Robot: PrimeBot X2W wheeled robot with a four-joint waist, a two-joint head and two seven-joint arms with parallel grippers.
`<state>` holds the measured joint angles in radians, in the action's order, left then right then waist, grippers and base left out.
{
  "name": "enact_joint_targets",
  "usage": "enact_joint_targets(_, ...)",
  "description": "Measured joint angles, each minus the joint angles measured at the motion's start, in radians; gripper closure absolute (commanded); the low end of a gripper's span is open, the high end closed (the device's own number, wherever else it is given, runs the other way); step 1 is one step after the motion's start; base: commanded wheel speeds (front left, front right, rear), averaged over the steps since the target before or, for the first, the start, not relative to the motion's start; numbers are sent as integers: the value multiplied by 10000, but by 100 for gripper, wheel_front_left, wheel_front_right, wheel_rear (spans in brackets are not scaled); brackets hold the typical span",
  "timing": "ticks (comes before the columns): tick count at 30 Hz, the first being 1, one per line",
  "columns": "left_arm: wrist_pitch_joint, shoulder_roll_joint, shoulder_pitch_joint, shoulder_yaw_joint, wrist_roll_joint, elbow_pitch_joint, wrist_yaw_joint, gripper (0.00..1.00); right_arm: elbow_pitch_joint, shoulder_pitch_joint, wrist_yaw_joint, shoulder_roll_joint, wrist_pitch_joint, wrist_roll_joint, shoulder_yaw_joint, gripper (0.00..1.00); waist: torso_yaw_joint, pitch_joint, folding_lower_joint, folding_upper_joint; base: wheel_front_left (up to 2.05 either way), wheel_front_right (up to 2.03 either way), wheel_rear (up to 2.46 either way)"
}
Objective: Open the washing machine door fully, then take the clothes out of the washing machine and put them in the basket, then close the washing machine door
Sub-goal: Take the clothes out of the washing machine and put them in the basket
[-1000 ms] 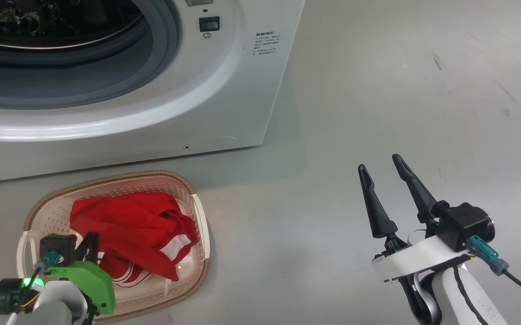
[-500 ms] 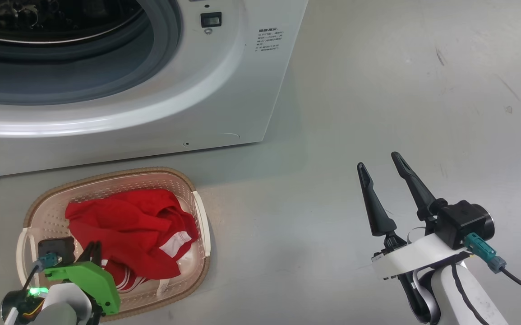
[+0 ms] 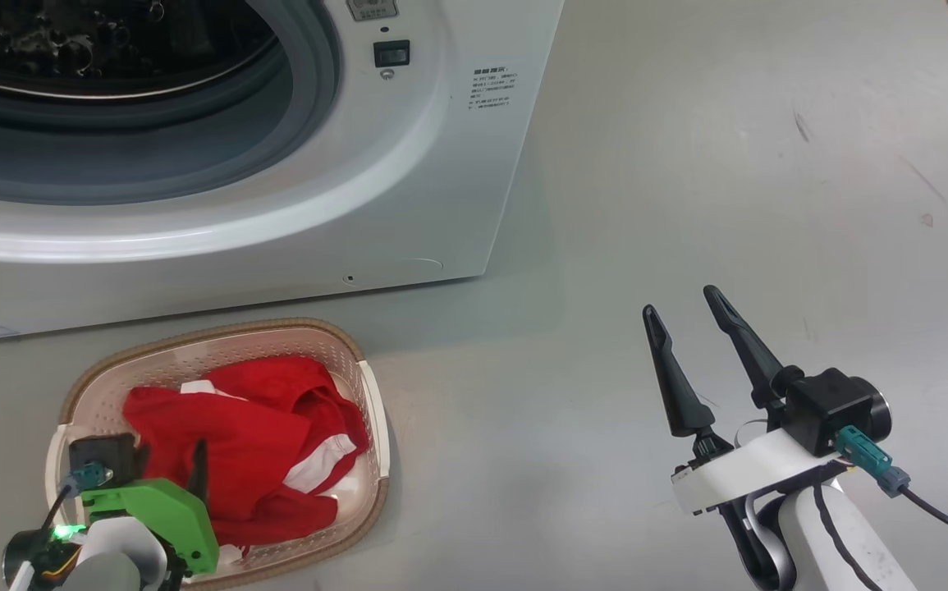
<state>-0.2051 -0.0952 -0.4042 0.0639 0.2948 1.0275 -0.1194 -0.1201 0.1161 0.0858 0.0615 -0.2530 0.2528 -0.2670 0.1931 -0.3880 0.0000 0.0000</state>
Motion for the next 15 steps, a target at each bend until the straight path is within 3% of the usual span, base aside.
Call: enact_joint_targets(15,-431,82,-225,625,-215,-541,-15,0,-113,-19,-6,-40,0,115,362,0,-177,869,0,0,0,0,0)
